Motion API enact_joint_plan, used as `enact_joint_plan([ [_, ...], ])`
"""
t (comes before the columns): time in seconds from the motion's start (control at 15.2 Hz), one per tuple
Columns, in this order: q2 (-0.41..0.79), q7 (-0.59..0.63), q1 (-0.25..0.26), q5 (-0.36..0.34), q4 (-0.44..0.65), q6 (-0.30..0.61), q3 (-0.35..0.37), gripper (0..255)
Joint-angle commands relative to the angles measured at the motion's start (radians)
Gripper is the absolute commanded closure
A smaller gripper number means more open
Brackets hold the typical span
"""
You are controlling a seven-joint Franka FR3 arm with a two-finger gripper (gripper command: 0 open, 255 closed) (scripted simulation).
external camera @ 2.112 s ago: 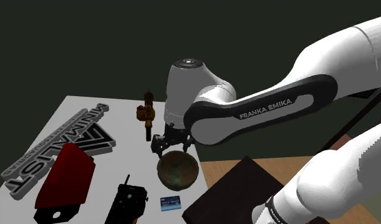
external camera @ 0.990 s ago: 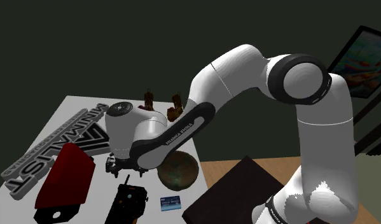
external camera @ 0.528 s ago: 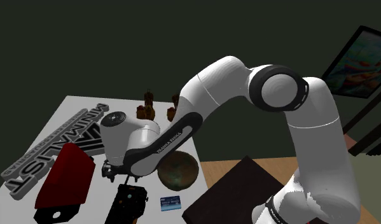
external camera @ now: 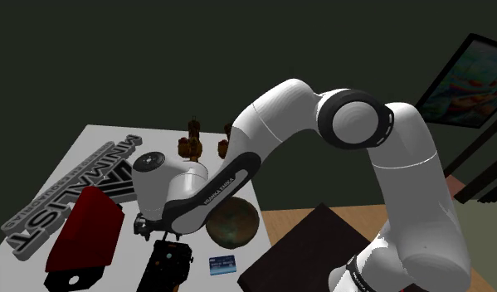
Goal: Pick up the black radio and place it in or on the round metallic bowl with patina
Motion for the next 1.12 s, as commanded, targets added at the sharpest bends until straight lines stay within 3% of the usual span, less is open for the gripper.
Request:
enact_joint_plan([
  [0.0,0.000,0.000,0.000,0.000,0.000,0.000,0.000,0],
  [0.07,0.000,0.000,0.000,0.000,0.000,0.000,0.000,0],
  [0.13,0.000,0.000,0.000,0.000,0.000,0.000,0.000,255],
  [1.06,-0.054,-0.015,-0.019,0.025,-0.019,-0.035,0.026,255],
])
